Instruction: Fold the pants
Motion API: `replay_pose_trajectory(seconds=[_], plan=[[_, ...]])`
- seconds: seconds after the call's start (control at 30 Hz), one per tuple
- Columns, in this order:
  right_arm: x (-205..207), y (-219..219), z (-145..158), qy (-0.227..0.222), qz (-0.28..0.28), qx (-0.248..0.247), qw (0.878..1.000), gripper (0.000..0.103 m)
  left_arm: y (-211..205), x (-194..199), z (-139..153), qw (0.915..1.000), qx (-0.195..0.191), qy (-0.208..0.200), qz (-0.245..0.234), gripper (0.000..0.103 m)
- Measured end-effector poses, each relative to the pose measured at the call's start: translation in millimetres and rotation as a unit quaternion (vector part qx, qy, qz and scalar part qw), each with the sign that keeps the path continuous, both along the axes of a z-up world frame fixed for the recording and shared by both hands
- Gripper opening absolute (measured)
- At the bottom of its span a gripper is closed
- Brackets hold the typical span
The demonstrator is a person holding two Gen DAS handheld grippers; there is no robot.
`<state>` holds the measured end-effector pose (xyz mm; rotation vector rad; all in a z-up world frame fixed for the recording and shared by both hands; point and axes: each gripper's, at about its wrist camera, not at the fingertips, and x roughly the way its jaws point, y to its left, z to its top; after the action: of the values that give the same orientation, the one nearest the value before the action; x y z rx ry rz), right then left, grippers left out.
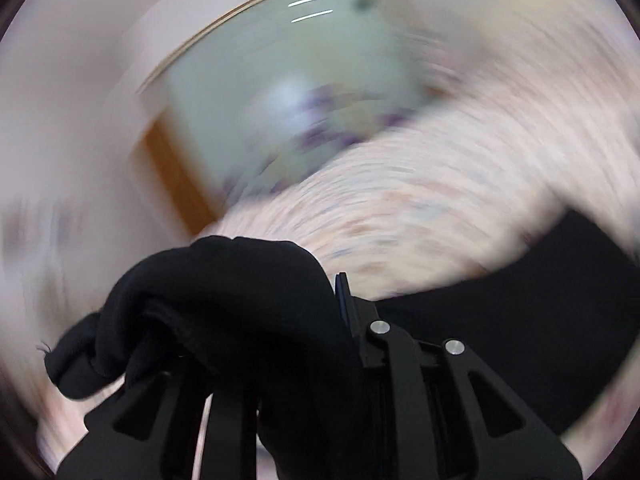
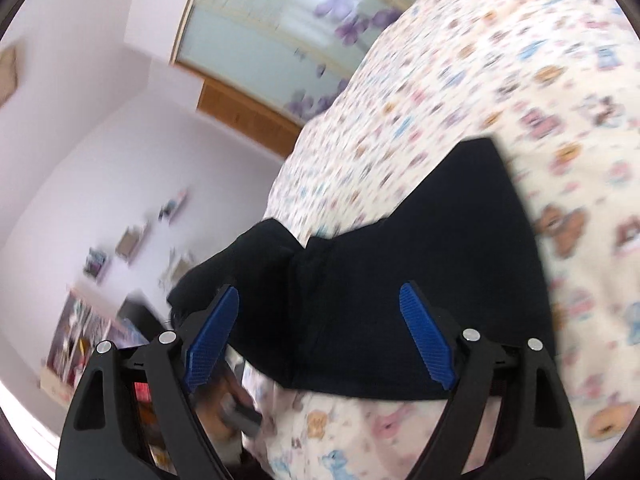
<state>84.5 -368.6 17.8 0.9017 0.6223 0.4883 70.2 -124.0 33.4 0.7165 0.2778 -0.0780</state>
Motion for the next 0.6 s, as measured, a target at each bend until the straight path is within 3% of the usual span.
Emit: replay_pose_trajectory(seconds=[0.07, 0.13, 0.17, 0.23, 0.3, 0.4, 0.5, 0.6], plan=[[-3.4, -15.7, -1.2, 0.003, -0.034, -0.002, 0.999, 0.085, -49.7, -24.3, -47.4, 0.9903, 0.119, 0.015, -0.069, 0.016], [-6.0, -33.5, -5.0, 0.012, -0.062, 0.010, 0.998, 0.085, -66.8, -27.7, -76.8, 0.9837, 0.143, 0.066, -0.087, 0.014], [-7.2, -40.6, -7.1, 0.016, -0.071, 0.020, 0.997, 0.085, -69.0, -28.8, -85.8, 0.9825, 0.156, 0.060, -0.083, 0.014], [-8.3, -48.5, -8.9, 0.016, -0.076, 0.030, 0.997, 0.085, -66.7, -32.6, -78.2, 0.9853, 0.147, 0.027, -0.081, 0.016], [-9.3, -50.3, -8.0, 0.011, -0.076, 0.032, 0.997, 0.085, -64.1, -34.0, -71.5, 0.9886, 0.118, 0.045, -0.082, 0.016], [-9.7, -50.7, -9.1, 0.011, -0.072, 0.035, 0.997, 0.085, -61.5, -37.1, -79.8, 0.9866, 0.137, 0.036, -0.082, 0.017], [-5.0, -48.2, -14.2, 0.025, -0.062, 0.033, 0.997, 0.085, -52.2, -40.1, -73.3, 0.9883, 0.116, 0.045, -0.089, 0.028], [7.4, -46.2, -21.9, 0.058, -0.053, 0.023, 0.997, 0.085, -37.0, -44.7, -61.7, 0.9893, 0.070, 0.079, -0.101, 0.038]])
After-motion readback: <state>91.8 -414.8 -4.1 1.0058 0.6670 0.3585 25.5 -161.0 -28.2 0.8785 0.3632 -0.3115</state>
